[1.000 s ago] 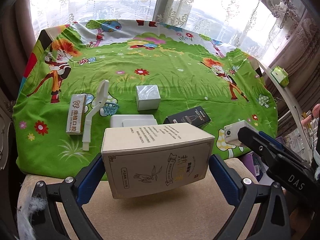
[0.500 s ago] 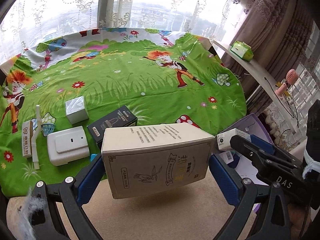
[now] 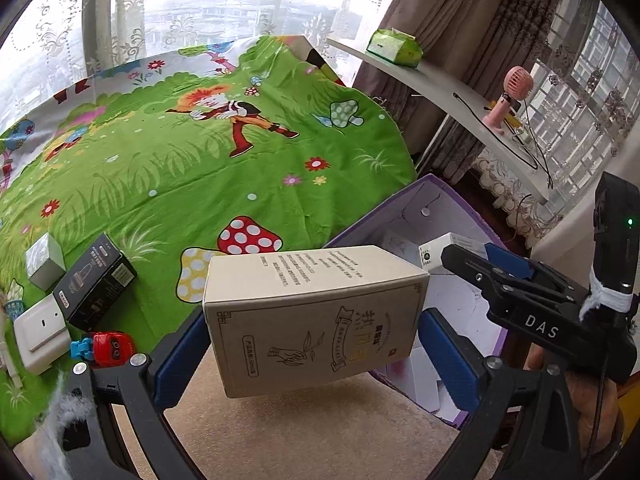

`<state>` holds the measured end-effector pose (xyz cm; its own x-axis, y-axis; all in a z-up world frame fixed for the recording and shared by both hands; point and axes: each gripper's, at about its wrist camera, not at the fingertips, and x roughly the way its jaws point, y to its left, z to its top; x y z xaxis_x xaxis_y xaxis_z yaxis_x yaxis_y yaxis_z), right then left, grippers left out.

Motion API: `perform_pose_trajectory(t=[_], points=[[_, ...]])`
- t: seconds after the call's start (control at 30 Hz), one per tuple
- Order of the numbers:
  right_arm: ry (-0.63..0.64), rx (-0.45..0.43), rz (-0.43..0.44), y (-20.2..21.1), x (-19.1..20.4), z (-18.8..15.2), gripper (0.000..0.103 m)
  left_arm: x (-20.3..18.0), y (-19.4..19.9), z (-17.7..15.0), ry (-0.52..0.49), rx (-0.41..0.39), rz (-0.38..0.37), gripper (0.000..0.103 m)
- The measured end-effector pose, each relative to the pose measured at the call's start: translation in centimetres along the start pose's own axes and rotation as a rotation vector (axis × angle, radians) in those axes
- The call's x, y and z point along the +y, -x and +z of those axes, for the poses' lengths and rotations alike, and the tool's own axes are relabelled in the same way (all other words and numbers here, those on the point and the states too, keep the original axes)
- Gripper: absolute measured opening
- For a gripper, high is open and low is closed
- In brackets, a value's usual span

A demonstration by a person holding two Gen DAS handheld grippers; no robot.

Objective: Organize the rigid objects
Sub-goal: 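Carry both boxes into the purple box and open both tools, then withdraw both open tools back over the bed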

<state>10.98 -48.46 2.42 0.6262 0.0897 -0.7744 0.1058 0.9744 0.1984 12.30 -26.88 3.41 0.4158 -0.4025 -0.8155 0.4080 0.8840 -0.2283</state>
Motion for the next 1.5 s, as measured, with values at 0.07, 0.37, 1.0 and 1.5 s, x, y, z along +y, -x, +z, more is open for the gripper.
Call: perform_pose_trajectory(t=[0.07, 0.37, 1.0, 1.5], points=[[-0.011, -0.006, -0.027, 0.3, -0.8, -0.1, 0.078, -1.0, -0.4, 0.2, -0.022, 0.006, -0.024, 0.103], [-0.076, -0.025, -0.078, 1.0, -3.5, 0.2, 0.089, -2.4, -1.7, 0.7, -0.037, 0.051, -0.194, 0.103], [-0.038, -0.015, -0.065, 1.1, -0.9, 0.3, 0.094, 1.9, 4.2, 0.4, -0.006, -0.194, -0.129, 0.103], [0.139, 0.01, 0.022, -0.2, 8.0, 0.4, 0.094, 8.7, 8.3, -1.6, 0.007, -0.304, 0.09, 0.102]])
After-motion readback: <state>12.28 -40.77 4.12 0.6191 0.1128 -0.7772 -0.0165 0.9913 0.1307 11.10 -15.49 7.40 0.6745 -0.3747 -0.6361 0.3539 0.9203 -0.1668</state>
